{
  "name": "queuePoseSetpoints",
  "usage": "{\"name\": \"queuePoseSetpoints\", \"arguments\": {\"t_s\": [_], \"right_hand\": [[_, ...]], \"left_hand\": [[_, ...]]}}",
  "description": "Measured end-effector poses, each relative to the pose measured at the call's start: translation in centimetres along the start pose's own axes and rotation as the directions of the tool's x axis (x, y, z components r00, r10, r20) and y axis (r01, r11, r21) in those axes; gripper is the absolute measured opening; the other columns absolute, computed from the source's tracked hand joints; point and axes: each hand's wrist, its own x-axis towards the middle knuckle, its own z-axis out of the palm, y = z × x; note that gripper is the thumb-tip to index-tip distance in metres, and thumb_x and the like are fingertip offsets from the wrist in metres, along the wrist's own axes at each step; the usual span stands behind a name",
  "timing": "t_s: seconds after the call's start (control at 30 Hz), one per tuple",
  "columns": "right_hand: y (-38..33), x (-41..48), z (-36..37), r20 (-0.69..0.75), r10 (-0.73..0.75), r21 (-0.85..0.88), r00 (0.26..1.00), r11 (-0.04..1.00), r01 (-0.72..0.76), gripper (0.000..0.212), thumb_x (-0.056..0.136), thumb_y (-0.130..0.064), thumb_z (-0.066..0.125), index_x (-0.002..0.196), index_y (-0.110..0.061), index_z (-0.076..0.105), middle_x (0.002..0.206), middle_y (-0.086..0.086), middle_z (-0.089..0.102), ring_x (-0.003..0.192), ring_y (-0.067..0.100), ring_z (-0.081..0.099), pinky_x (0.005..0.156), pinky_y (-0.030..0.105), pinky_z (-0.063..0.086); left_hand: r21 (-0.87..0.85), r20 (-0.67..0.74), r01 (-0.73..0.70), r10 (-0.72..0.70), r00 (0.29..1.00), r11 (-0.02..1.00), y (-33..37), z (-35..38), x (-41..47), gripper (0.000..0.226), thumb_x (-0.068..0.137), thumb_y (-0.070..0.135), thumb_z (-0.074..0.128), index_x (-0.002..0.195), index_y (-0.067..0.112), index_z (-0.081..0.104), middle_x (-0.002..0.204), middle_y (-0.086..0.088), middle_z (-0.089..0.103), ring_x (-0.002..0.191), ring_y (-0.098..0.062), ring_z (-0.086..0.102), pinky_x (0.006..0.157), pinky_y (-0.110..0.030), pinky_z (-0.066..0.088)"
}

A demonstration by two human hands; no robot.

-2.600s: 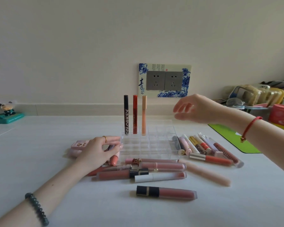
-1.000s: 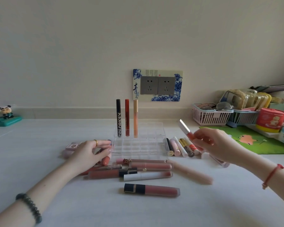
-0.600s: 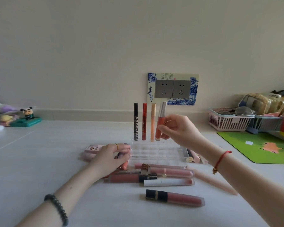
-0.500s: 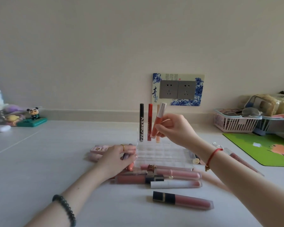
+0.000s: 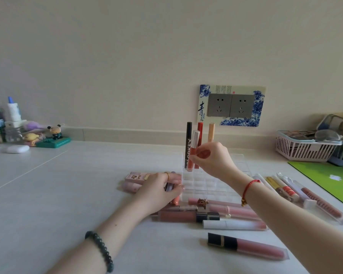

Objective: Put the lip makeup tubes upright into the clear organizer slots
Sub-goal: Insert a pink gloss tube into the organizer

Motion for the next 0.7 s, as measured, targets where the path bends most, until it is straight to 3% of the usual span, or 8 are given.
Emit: {"name": "queuePoseSetpoints", "arguments": {"t_s": [0.07,0.17,0.27,0.33,0.57,0.7], "right_hand": [[0.1,-0.2,0.3,0.006,-0.001,-0.014,1.0,1.0,0.001,0.01,0.078,-0.013,0.065,0.086,-0.008,0.069,0.084,0.015,0.071,0.077,0.028,0.067,0.07,0.031,0.057],[0.2,-0.3,0.7,0.017,-0.004,-0.04,1.0,0.999,0.005,0.014,0.079,-0.015,0.065,0.091,-0.007,0.069,0.082,0.012,0.069,0.063,0.016,0.055,0.056,0.016,0.046],[0.3,-0.3,0.9,0.038,0.009,-0.035,0.999,0.999,-0.008,0.015,0.08,-0.016,0.065,0.091,-0.007,0.068,0.066,0.001,0.059,0.053,0.008,0.044,0.043,0.006,0.038],[0.4,-0.2,1.0,0.045,0.015,-0.037,0.999,0.999,-0.013,0.015,0.08,-0.017,0.065,0.09,-0.007,0.068,0.059,-0.004,0.052,0.049,0.006,0.039,0.038,0.005,0.034],[0.8,-0.2,1.6,0.043,0.007,-0.085,0.999,0.996,-0.004,0.015,0.078,-0.018,0.065,0.088,-0.007,0.067,0.059,-0.006,0.046,0.05,0.006,0.038,0.047,0.012,0.032],[0.7,-0.2,1.7,0.049,0.002,-0.092,0.999,0.996,0.003,0.016,0.079,-0.019,0.065,0.089,-0.007,0.066,0.061,-0.007,0.045,0.052,0.005,0.038,0.047,0.012,0.031]], "left_hand": [[0.001,-0.004,-0.019,0.019,1.0,1.0,0.2,-0.1,-0.1,0.014,0.085,0.028,0.059,0.082,0.016,0.066,0.055,0.018,0.056,0.084,0.002,0.058,0.093,-0.013,0.038],[0.007,-0.015,-0.042,0.042,0.999,0.999,0.5,-0.3,-0.3,0.015,0.085,0.026,0.059,0.089,0.014,0.067,0.054,0.02,0.056,0.086,0.001,0.059,0.091,-0.013,0.038],[0.005,-0.016,-0.037,0.037,0.999,0.999,0.6,-0.3,-0.3,0.019,0.085,0.027,0.059,0.097,0.013,0.067,0.058,0.021,0.056,0.091,-0.002,0.06,0.091,-0.014,0.037],[-0.001,-0.02,-0.027,0.027,0.999,1.0,0.6,-0.3,-0.3,0.024,0.085,0.028,0.059,0.102,0.013,0.066,0.065,0.018,0.057,0.098,-0.003,0.061,0.093,-0.015,0.037],[-0.017,-0.016,0.008,-0.009,1.0,1.0,0.7,-0.3,-0.4,0.028,0.085,0.028,0.06,0.108,0.014,0.064,0.068,0.016,0.059,0.103,-0.002,0.059,0.09,-0.012,0.035],[-0.023,-0.003,0.004,-0.004,1.0,1.0,0.6,-0.3,-0.4,0.026,0.085,0.027,0.06,0.107,0.014,0.065,0.081,0.005,0.069,0.106,-0.003,0.058,0.088,-0.01,0.034]]}}
